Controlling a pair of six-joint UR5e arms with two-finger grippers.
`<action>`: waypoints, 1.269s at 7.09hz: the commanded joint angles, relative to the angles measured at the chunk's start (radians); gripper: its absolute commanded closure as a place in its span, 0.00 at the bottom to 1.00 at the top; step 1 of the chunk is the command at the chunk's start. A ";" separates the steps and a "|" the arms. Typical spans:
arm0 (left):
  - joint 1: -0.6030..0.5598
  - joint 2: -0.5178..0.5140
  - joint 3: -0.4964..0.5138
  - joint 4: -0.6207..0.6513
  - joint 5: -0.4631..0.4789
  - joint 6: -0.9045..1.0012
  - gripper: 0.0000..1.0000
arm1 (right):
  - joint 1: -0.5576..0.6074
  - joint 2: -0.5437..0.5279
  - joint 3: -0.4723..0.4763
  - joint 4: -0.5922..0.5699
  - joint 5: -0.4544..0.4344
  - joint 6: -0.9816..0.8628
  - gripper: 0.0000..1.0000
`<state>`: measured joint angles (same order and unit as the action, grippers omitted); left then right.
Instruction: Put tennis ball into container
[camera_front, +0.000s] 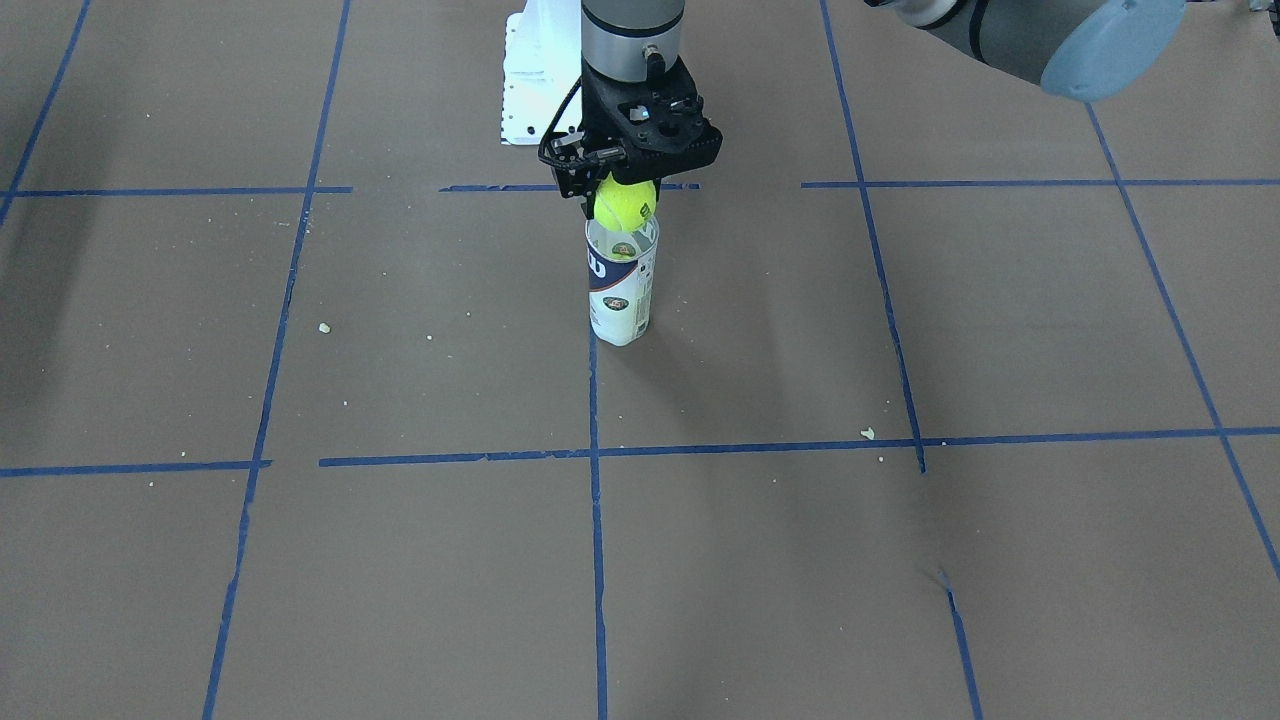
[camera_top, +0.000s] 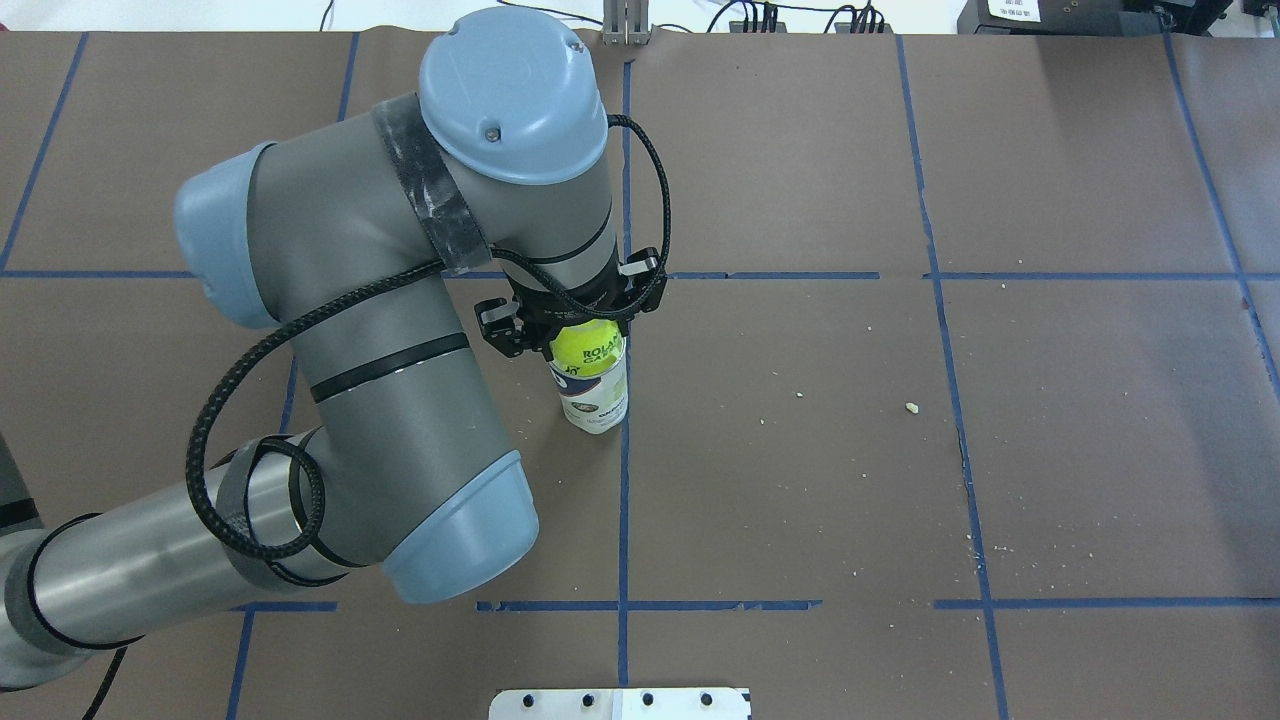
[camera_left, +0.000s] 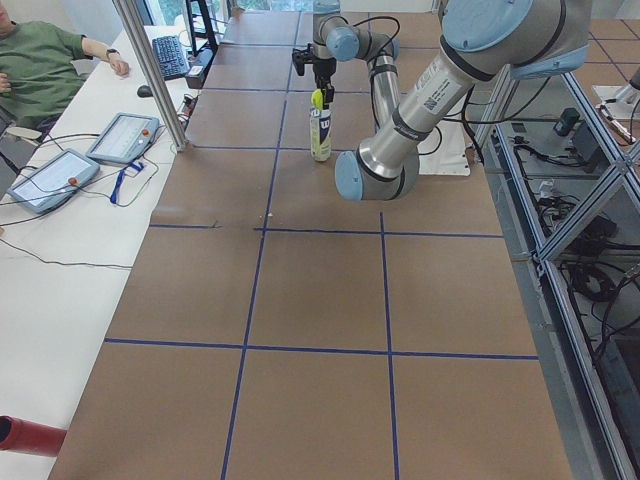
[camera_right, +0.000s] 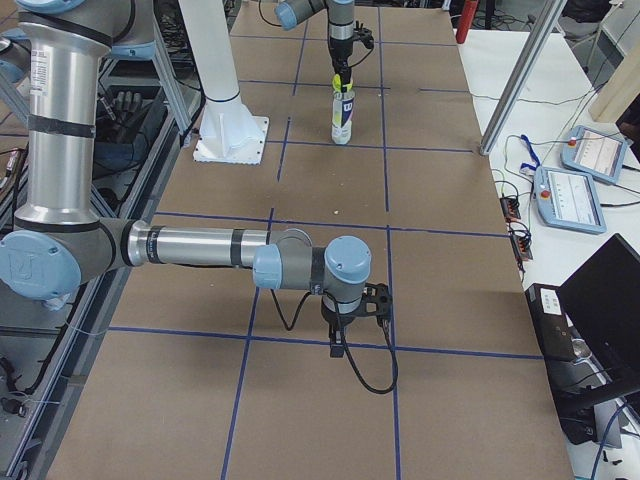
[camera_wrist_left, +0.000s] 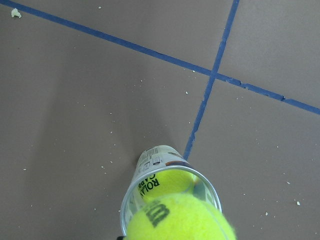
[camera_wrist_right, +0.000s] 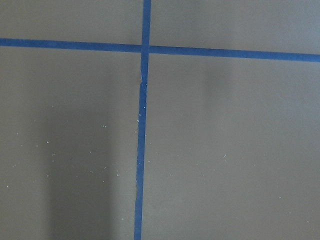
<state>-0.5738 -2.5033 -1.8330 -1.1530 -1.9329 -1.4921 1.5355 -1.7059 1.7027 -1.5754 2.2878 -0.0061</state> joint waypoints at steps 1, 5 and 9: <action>0.000 0.000 -0.005 -0.005 -0.001 0.009 0.00 | 0.000 0.000 0.000 0.000 -0.001 0.000 0.00; -0.096 0.162 -0.164 -0.031 -0.011 0.299 0.00 | 0.000 -0.001 0.000 0.000 -0.001 0.000 0.00; -0.535 0.507 -0.123 -0.200 -0.214 1.054 0.00 | 0.000 -0.001 0.000 0.000 -0.001 0.000 0.00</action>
<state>-0.9462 -2.1199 -1.9849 -1.3015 -2.0645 -0.7176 1.5355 -1.7067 1.7027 -1.5754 2.2872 -0.0061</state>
